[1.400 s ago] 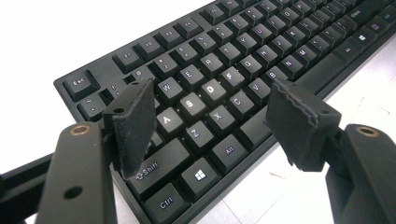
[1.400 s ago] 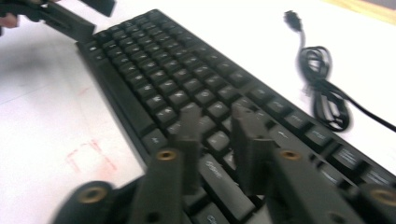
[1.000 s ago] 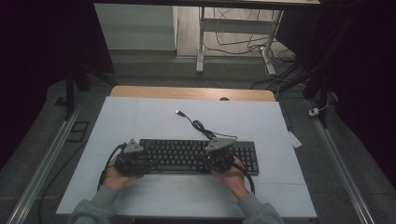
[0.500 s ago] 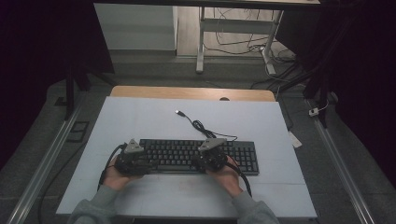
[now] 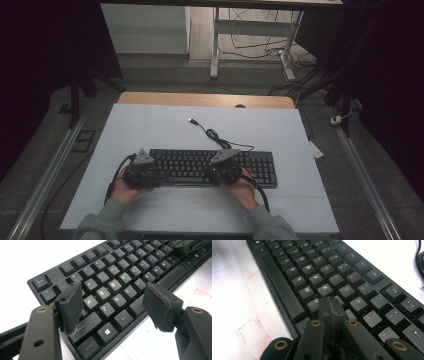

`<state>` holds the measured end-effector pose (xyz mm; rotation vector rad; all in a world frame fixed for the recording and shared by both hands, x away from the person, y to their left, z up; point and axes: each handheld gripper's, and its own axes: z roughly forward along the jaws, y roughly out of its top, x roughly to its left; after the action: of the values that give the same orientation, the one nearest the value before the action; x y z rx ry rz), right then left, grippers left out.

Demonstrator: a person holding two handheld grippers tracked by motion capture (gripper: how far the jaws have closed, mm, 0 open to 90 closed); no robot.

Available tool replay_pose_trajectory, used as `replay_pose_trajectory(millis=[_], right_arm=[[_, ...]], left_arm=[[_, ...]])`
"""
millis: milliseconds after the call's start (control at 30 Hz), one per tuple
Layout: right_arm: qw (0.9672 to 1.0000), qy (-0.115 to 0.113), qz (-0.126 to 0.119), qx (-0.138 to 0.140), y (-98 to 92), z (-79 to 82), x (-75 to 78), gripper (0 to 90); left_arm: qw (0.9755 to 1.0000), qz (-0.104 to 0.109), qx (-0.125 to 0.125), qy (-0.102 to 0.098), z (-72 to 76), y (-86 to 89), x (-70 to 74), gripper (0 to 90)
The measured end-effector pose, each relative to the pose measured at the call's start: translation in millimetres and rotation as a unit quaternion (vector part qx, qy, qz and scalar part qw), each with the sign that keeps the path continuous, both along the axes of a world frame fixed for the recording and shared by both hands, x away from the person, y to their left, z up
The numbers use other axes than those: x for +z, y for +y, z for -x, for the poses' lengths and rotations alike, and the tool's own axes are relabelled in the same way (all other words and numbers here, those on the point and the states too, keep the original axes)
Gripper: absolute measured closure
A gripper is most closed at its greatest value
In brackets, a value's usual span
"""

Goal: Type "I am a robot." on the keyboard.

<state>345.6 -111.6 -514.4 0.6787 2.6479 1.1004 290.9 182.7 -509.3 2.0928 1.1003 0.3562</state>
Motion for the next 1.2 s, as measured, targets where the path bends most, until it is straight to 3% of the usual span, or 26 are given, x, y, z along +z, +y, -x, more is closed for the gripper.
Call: replay_pose_trajectory(millis=[200, 433, 600, 833, 1200], right_arm=[[0.9993, -0.021, -0.030, 0.002, -5.0, 1.9, 8.1, 89.3], [0.9978, -0.042, -0.047, -0.022, -18.6, 3.5, 14.6, 64.6], [0.9963, -0.053, -0.052, -0.042, -36.7, 5.0, 16.4, 55.1], [0.9944, -0.059, -0.067, -0.057, -57.1, 6.5, 18.9, 51.2], [0.9948, -0.059, -0.065, -0.052, -58.6, 6.3, 18.2, 50.4]], left_arm=[[1.0000, 0.003, 0.002, -0.001, 0.0, 1.6, 0.8, 32.4], [1.0000, 0.003, 0.002, -0.004, 0.5, 2.6, 1.8, 32.3], [1.0000, 0.003, 0.004, -0.005, 0.4, 3.2, 1.9, 32.0], [1.0000, 0.001, 0.002, -0.005, 0.2, 2.4, 1.7, 31.9], [1.0000, 0.006, 0.005, -0.005, 0.2, 5.0, 2.2, 31.7]])
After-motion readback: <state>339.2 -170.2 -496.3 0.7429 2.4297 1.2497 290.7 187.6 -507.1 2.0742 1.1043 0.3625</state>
